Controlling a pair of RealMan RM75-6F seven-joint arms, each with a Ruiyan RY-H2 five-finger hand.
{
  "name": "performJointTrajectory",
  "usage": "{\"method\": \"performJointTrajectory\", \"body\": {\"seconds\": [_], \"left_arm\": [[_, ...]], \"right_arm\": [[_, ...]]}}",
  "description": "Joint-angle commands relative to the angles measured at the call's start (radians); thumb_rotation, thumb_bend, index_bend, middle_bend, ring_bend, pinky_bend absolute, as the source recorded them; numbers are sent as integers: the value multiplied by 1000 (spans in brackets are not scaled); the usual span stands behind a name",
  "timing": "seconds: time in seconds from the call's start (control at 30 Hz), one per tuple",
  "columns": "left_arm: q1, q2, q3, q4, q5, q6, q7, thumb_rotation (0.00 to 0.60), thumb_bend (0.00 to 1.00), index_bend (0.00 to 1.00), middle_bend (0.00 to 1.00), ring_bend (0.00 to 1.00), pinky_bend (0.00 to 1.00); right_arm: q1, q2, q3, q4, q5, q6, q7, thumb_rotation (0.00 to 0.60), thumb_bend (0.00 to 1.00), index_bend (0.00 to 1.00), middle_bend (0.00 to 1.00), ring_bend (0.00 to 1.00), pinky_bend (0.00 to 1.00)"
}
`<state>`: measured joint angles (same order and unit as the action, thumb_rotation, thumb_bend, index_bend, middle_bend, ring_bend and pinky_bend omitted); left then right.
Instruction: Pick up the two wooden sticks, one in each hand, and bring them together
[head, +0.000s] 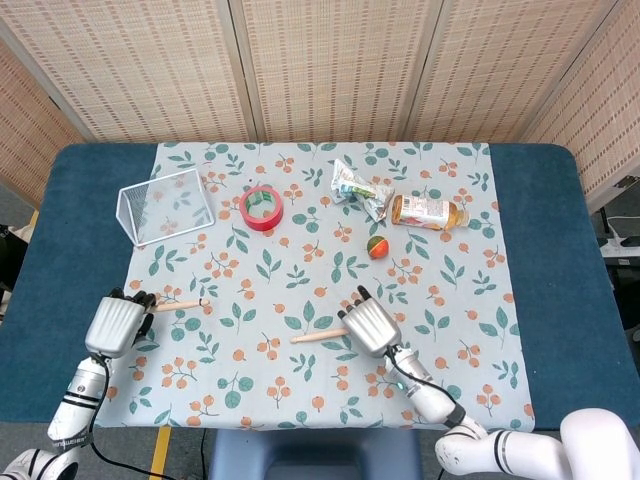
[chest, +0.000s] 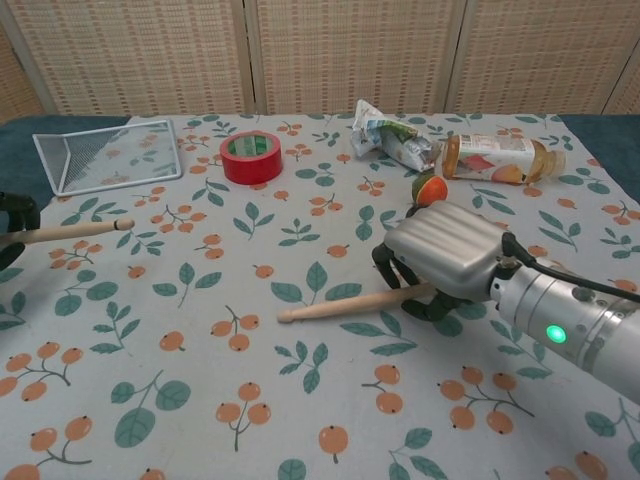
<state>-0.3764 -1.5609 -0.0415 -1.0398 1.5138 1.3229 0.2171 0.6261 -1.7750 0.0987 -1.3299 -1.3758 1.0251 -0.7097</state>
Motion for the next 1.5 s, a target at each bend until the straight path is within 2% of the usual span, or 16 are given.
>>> {"method": "performJointTrajectory", "body": {"seconds": [0.03,0.13,0.23,0.47,0.57,0.67,0.8,1.03,1.27,1.5], "left_arm": [[1,0,-2,0,-2,1,-2,600,549,834,919,730,459],[2,5,-10,-6,-13,-1,-22,600,549,836,921,730,459],[0,16,-30,-19,-42,-19,-63,600,551,838,926,730,460],[-4,47,-77,-89,-105,-49,-125,600,550,843,932,730,459],[0,72,-97,-175,-141,-67,-161,600,551,845,934,731,459],[-2,109,-105,-322,-157,-86,-179,600,556,847,935,730,459],[-23,142,-109,-478,-155,-100,-94,600,556,847,934,730,460],[-60,137,-123,-639,-199,-109,110,600,557,847,935,730,459],[-84,121,-132,-698,-239,-112,199,600,556,847,935,730,459],[-92,112,-112,-725,-229,-102,241,600,555,847,935,730,459]], "right_arm": [[-1,1,-4,0,-2,4,4,600,302,931,831,585,245],[-11,2,-9,2,-15,31,32,600,302,990,889,629,271],[-33,3,-13,0,-50,89,119,600,302,1000,928,661,290],[-63,-28,28,-40,-59,172,311,600,302,1000,932,663,290],[-60,-55,42,-48,-72,187,390,600,302,1000,932,663,290],[-44,-101,71,-40,-85,206,446,600,302,1000,933,663,290],[-16,-167,105,-16,-99,225,477,600,302,1000,933,663,290],[33,-229,160,16,-68,197,454,600,302,1000,933,663,290],[61,-252,178,21,-34,161,430,600,302,1000,933,663,290],[73,-257,195,39,-11,155,427,600,302,1000,933,663,290]]}}
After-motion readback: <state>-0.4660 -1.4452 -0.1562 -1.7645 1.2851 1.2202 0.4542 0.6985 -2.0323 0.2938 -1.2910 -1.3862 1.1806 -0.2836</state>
